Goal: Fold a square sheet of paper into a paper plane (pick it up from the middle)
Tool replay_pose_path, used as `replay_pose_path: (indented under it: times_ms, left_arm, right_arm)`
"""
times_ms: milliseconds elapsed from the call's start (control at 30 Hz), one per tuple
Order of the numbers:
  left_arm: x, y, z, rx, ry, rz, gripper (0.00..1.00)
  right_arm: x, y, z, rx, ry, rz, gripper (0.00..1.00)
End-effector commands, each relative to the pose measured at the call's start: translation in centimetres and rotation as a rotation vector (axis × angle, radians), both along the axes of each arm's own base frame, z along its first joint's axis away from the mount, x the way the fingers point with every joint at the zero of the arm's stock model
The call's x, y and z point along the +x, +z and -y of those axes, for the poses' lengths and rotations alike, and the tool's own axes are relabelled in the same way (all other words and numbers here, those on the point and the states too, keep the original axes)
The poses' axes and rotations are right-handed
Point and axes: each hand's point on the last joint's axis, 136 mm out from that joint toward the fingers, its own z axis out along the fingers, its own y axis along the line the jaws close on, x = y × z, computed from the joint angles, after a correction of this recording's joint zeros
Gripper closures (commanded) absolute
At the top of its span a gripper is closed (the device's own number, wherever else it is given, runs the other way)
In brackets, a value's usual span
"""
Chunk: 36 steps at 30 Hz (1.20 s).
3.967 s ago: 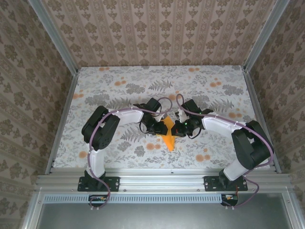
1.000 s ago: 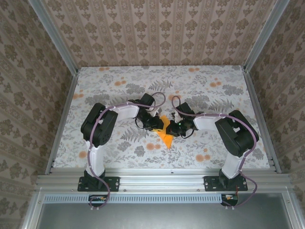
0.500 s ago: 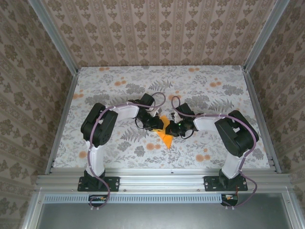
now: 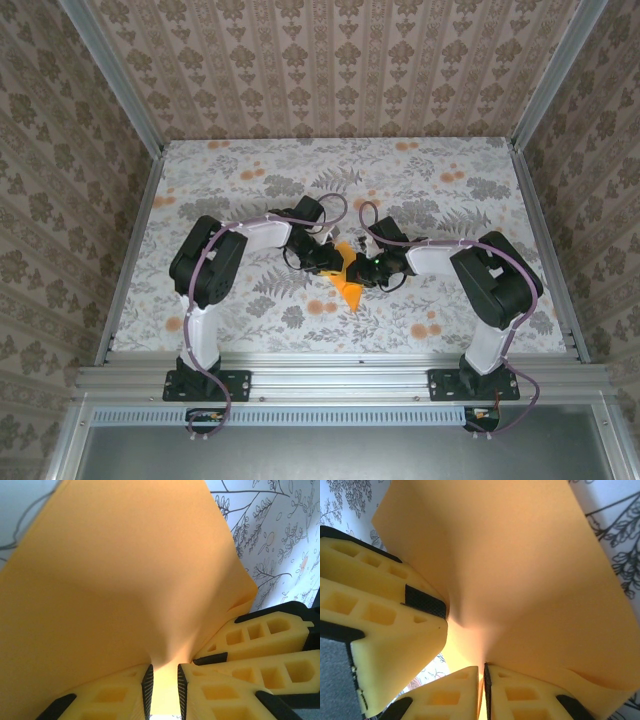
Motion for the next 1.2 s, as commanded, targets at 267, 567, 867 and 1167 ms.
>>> replay_pose_path:
  times_ms: [267,567,867,1167]
  left_arm:
    - [-0.9,-0.5,-0.5,0.001,0.002,-0.043,0.74]
    - [0.1,2.0,-0.1,-0.056,0.029,-0.008,0.73]
    - [-0.6,2.9,-0.8,-0.050,0.049,-0.007,0.74]
    - [-1.7,2.8,-0.4,-0.049,0.044,-0.017,0.75]
  right_arm:
    - [-1.3,-1.6,0.2,-0.002,0.019,-0.029,0.66]
    - [-1.8,-1.9,0.2,0.020,0.023,-0.030,0.62]
    - [-1.9,-2.0,0.1,0.039,0.017,-0.028,0.73]
    - [-2.3,-2.4,0.2,0.040,0.015,-0.041,0.90]
